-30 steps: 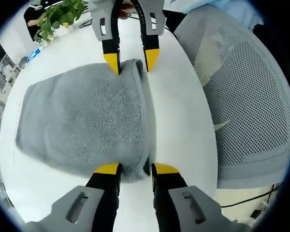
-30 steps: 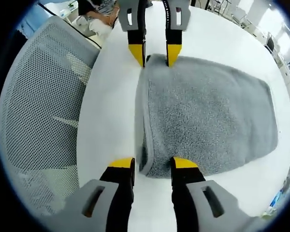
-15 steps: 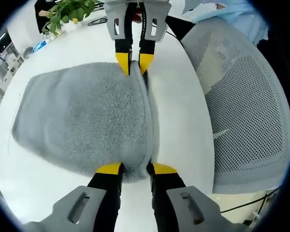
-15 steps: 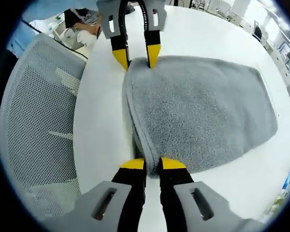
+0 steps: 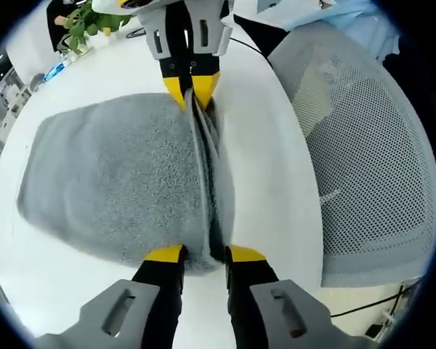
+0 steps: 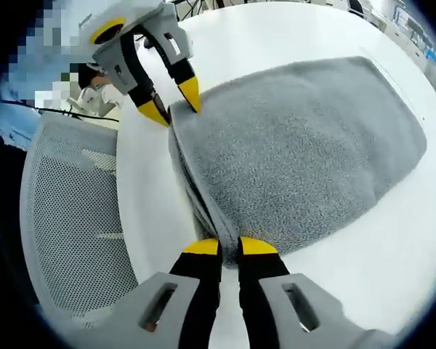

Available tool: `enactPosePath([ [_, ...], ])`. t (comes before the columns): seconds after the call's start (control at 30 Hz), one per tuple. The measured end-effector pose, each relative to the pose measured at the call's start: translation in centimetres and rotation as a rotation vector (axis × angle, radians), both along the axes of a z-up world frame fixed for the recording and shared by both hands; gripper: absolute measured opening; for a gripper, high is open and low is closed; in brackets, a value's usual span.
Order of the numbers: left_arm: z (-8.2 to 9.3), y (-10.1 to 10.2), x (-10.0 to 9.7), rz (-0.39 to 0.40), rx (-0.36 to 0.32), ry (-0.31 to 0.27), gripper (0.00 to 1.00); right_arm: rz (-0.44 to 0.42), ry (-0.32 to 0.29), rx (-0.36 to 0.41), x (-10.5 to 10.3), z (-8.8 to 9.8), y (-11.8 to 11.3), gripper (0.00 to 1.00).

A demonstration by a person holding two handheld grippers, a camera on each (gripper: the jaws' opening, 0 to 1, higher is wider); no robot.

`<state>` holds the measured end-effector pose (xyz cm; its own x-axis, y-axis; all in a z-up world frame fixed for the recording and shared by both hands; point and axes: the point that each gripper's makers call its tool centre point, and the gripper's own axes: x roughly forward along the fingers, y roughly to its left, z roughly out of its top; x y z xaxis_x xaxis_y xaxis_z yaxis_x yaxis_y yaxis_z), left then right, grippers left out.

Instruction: Fold the towel on the table until its edges align and the towel forms a compact rectangular stack.

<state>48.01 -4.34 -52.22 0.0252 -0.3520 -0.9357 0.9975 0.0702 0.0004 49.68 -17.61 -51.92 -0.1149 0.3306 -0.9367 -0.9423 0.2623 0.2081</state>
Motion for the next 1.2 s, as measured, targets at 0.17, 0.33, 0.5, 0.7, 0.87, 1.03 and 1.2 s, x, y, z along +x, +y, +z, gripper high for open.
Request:
enactPosePath([
  [0.17,0.1,-0.1,0.7,0.011,0.016,-0.037,0.10,0.011,-0.009,0.002,-0.2,0.1,0.0,0.06],
  [0.33,0.1,0.0,0.9,0.021,0.012,-0.030,0.07,0.016,-0.018,0.003,-0.2,0.1,0.0,0.06],
  [0.5,-0.3,0.4,1.5,0.054,0.000,-0.011,0.06,0.020,-0.023,0.006,-0.1,0.1,0.1,0.06],
  [0.7,0.0,0.2,1.4,0.075,-0.012,0.004,0.05,0.025,-0.033,0.006,0.1,0.2,0.0,0.06],
  [0.87,0.1,0.4,1.6,0.068,-0.009,-0.003,0.05,0.028,-0.036,0.012,0.2,0.4,0.0,0.06],
  [1.03,0.4,0.2,1.2,0.071,-0.012,-0.001,0.05,0.032,-0.043,0.020,-0.1,0.5,0.0,0.06],
  [1.2,0.1,0.3,1.3,0.084,-0.015,0.014,0.05,0.040,-0.046,0.024,0.2,0.2,0.1,0.06],
])
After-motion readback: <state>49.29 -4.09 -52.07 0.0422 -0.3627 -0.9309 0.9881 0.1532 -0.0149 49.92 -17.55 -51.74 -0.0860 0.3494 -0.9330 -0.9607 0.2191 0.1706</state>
